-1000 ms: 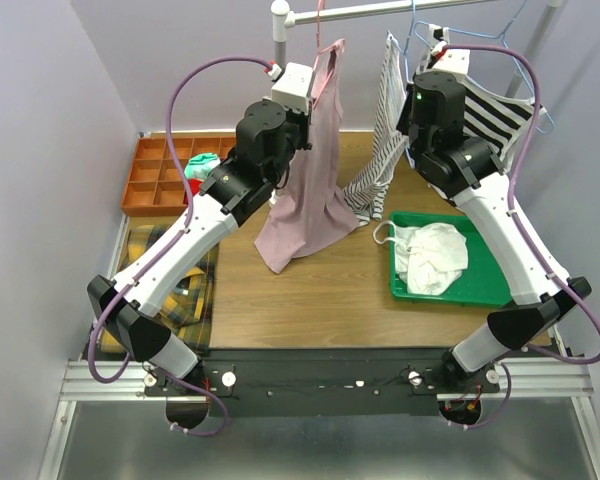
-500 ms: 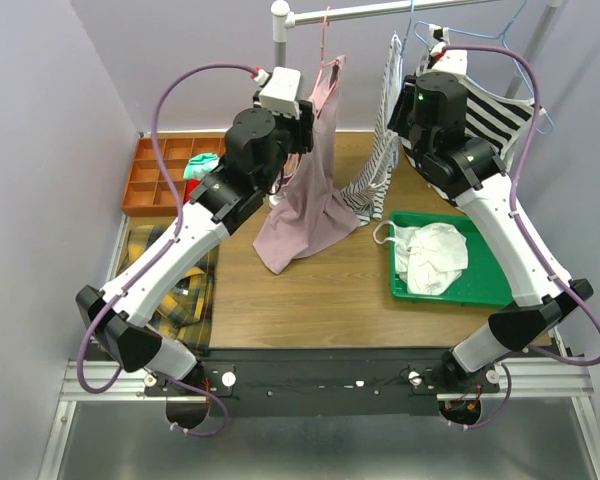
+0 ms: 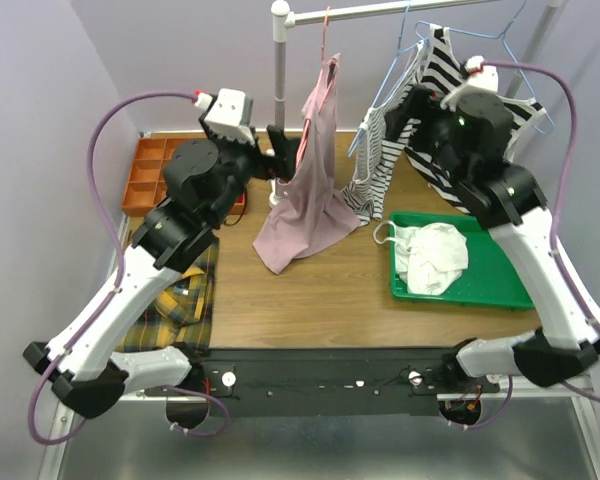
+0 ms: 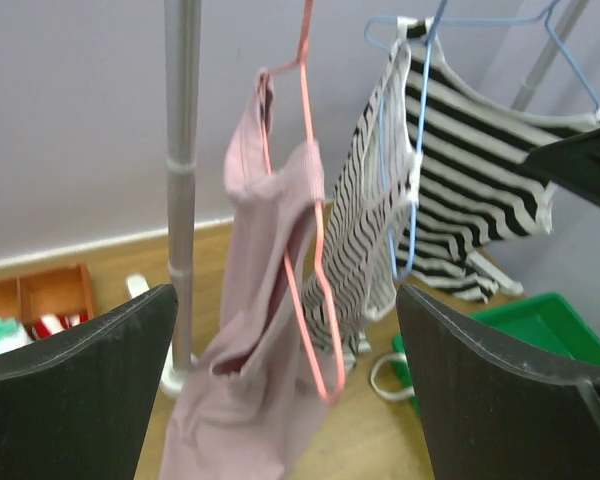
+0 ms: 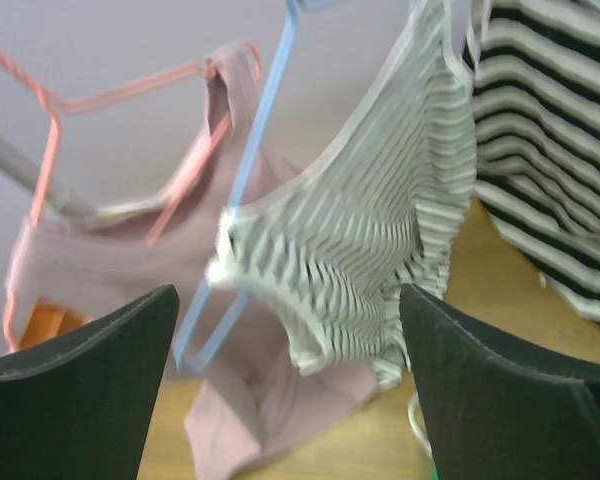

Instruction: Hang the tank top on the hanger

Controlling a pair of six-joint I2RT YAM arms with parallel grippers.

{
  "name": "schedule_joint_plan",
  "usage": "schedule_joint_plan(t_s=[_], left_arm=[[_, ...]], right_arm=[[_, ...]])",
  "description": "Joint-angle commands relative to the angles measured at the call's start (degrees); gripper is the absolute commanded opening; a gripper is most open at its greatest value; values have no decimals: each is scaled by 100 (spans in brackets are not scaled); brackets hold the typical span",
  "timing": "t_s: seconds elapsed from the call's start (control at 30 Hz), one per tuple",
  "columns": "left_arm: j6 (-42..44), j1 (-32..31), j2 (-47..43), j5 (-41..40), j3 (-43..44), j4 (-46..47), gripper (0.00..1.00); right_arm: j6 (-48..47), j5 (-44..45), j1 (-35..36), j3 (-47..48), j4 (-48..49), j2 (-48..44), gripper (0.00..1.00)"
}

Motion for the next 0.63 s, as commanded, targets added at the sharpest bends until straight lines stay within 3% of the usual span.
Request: schedule_joint_plan(t_s=[0.0, 0.23, 0.37, 0.6], left_arm=[[-684, 35, -744, 304, -1021, -514, 99], [-1413, 26, -1676, 77, -2911, -585, 99], [-1756, 26, -1791, 41, -3868, -392, 99], [-1977, 26, -1774, 129, -4310, 127, 99]], right_arm=[[457, -348, -27, -1707, 323, -1339, 100], [1037, -497, -36, -4142, 711, -3089, 100], [1240, -331, -36, -5076, 834, -3662, 100], [1451, -286, -36, -5702, 816, -3892, 100]])
